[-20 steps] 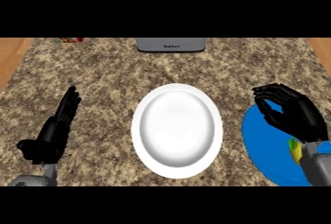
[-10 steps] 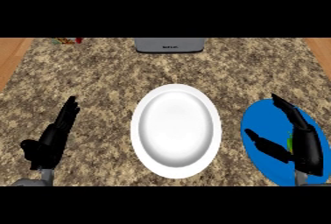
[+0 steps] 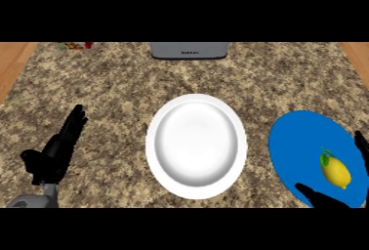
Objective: Pick the lemon from the plate and place it in the plate
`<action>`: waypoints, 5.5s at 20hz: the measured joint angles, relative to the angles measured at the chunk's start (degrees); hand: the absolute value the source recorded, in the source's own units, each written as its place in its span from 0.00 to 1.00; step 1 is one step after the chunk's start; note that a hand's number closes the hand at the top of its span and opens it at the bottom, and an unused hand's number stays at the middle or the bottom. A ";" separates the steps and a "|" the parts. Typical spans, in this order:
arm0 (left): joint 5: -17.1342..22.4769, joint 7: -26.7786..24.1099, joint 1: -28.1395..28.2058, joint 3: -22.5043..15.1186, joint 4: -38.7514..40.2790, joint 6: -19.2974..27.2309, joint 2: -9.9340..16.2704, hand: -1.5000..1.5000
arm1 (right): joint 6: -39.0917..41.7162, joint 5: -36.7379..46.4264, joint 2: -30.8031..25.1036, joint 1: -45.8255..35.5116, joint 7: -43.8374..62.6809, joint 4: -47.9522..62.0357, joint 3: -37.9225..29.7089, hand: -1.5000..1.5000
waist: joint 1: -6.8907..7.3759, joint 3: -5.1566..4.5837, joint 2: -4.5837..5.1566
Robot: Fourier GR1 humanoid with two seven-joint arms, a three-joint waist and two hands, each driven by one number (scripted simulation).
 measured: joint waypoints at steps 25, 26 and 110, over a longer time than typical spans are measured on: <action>-2.32 -0.49 -0.22 2.67 1.14 -2.89 -1.98 0.50 | 27.97 19.23 -12.98 1.65 46.60 -10.33 -0.73 0.00 | 0.79 0.05 0.12; -2.74 -0.25 0.48 2.62 0.03 -2.66 -2.12 0.50 | 28.69 19.82 -12.46 1.07 46.56 -9.31 -0.53 0.00 | 0.83 0.05 0.11; -9.80 -0.86 -1.37 8.87 2.46 -8.27 -7.81 0.50 | 29.10 59.61 22.90 -26.68 59.16 -12.21 27.90 1.00 | 1.69 0.00 0.25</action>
